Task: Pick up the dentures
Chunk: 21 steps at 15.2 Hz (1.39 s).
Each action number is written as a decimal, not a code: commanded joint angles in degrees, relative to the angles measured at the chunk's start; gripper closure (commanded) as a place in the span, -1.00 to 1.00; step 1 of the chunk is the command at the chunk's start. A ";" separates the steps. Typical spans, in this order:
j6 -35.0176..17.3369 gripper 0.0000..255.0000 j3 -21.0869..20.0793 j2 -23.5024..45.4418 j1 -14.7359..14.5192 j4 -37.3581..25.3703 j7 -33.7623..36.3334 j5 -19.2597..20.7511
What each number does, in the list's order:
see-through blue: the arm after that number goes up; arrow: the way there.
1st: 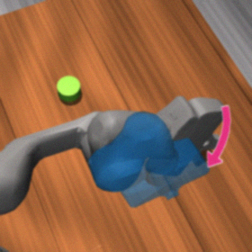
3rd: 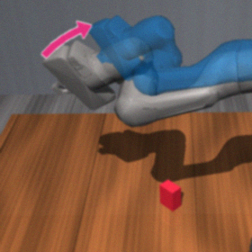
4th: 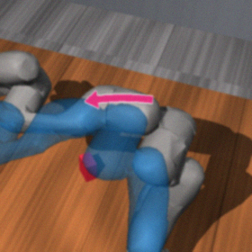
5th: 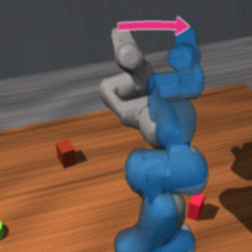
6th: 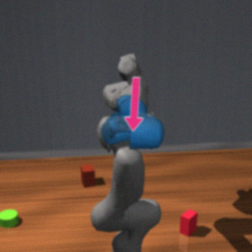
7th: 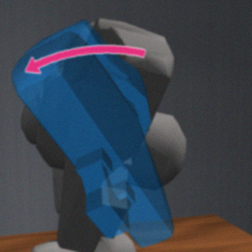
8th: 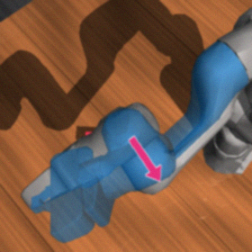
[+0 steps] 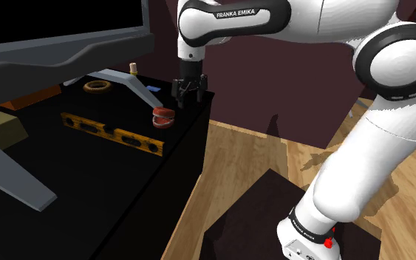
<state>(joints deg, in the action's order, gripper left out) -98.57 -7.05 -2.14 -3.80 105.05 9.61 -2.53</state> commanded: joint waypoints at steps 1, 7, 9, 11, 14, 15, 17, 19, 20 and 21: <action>-0.53 -1.00 -0.39 4.29 -0.36 -3.86 0.50 -0.05; 1.45 -1.00 -1.34 18.60 -1.86 -20.44 2.16 0.44; 2.96 -1.00 -1.55 23.92 -2.56 -27.38 2.69 0.72; 2.80 -1.00 -1.59 25.73 -2.81 -29.07 2.81 0.81; 0.43 -1.00 -1.56 25.61 -2.75 -26.58 2.65 0.78; -0.32 -1.00 -1.55 25.64 -2.74 -25.84 2.60 0.78; -1.84 -1.00 -1.53 25.68 -2.71 -24.37 2.51 0.77; -2.27 -1.00 -1.53 25.70 -2.70 -23.96 2.48 0.77; -2.24 1.00 -1.52 25.73 -2.68 -24.02 2.46 0.78; -2.16 1.00 -1.52 25.79 -2.69 -24.15 2.47 0.79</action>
<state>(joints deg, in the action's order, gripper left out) -100.68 -8.57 23.65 -6.50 80.84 12.08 -1.75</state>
